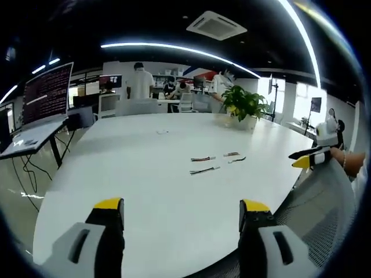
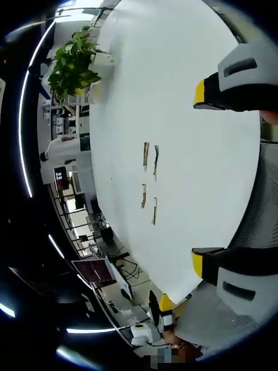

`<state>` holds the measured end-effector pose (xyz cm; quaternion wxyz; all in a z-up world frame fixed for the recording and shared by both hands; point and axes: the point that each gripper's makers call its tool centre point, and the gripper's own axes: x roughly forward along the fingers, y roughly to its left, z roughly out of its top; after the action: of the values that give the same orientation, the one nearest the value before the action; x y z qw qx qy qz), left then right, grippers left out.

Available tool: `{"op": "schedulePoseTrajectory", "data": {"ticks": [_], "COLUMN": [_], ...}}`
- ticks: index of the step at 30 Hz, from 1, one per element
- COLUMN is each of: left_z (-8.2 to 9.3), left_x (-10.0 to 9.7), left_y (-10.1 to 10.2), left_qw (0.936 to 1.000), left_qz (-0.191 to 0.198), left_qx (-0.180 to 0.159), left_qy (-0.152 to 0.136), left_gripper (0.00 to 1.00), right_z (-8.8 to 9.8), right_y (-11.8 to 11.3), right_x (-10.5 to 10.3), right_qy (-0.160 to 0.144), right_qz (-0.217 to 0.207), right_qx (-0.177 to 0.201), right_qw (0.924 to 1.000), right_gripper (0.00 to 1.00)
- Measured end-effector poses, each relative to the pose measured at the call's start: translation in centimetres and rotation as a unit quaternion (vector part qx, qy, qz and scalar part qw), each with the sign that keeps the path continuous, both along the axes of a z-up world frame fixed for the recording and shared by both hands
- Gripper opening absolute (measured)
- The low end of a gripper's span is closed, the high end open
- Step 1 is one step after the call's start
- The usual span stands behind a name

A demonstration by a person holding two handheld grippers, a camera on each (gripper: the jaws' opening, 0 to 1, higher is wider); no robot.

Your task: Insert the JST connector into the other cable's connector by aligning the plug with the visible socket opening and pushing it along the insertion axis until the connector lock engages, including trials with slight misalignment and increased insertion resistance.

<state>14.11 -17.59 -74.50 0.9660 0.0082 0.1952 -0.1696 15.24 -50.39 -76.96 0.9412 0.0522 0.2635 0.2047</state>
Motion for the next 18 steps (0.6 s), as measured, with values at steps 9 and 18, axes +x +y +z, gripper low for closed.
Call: {"op": "schedulePoseTrajectory", "data": {"ticks": [9,18], "left_z": [-0.17,-0.21], "left_x": [0.02,-0.02], "left_y": [-0.12,-0.16], "left_qw": [1.0000,1.0000], "left_qz": [-0.004,-0.005], "left_qx": [0.002,0.002], "left_qy": [0.005,0.008], "left_gripper": [0.80,0.79], "right_z": [-0.04,-0.06], "right_y": [-0.26,-0.44], "right_x": [0.14,0.15], "right_qy": [0.000,0.001], "right_qz": [-0.006,-0.009], "right_qx": [-0.006,-0.008], "right_qw": [1.0000,0.9999], "right_gripper": [0.99,0.99]}}
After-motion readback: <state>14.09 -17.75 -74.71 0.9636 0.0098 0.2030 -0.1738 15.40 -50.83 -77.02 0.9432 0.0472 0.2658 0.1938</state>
